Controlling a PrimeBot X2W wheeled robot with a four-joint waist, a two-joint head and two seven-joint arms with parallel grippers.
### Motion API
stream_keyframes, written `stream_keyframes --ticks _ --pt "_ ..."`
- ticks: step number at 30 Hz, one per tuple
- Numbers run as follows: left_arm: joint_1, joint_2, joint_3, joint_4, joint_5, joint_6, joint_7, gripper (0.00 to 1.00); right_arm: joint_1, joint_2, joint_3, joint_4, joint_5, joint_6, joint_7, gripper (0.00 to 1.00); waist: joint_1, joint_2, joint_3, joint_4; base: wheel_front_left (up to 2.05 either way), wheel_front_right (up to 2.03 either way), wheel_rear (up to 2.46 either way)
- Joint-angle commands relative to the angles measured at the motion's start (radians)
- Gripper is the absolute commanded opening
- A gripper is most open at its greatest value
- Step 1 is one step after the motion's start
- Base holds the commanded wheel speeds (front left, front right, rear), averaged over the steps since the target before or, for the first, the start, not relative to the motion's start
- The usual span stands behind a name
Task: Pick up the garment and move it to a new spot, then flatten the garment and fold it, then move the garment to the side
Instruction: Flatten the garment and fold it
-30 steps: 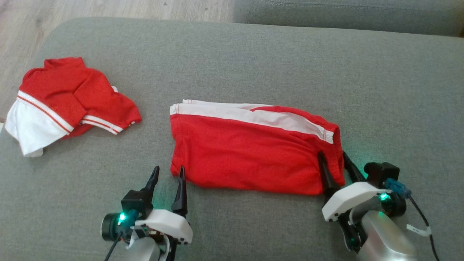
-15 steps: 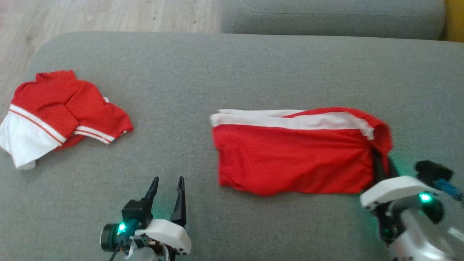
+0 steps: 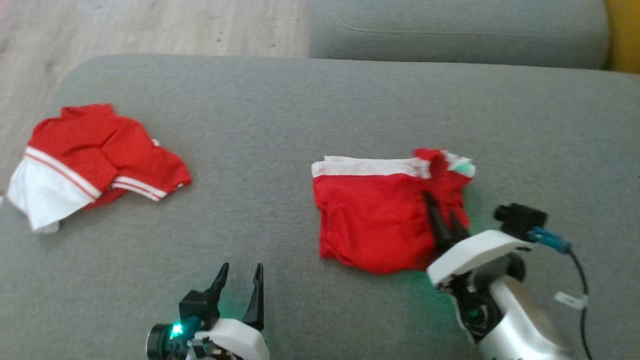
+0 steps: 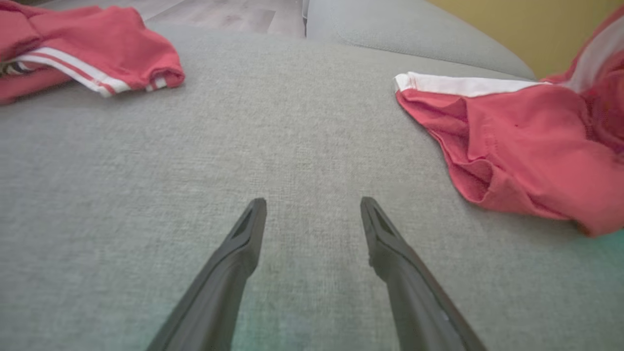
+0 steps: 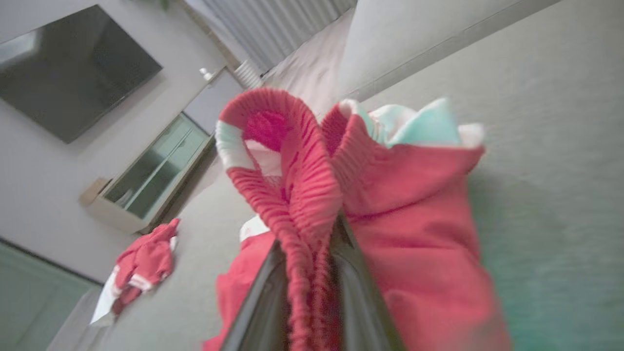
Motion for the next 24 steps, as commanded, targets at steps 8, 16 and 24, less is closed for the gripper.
stream_keyframes --ticks 8,16,24 --pt "-0.029 0.003 -0.001 -0.015 -0.009 0.004 -0.012 1.0 -0.058 0.019 0.158 -0.051 0.015 0.008 0.028 0.1 0.0 -0.0001 0.007 0.122 0.0 0.0 0.0" --pt "-0.033 0.003 0.022 -0.019 0.005 0.008 -0.012 1.0 -0.109 0.02 0.259 0.012 -0.016 0.008 -0.101 1.0 0.0 -0.0001 0.0 0.129 0.0 0.0 0.0" --pt "-0.032 0.003 0.083 -0.067 0.051 0.0 -0.012 1.0 -0.104 0.007 0.091 0.098 -0.235 0.008 -0.155 1.0 0.0 -0.0001 -0.024 0.04 0.0 0.0 0.0"
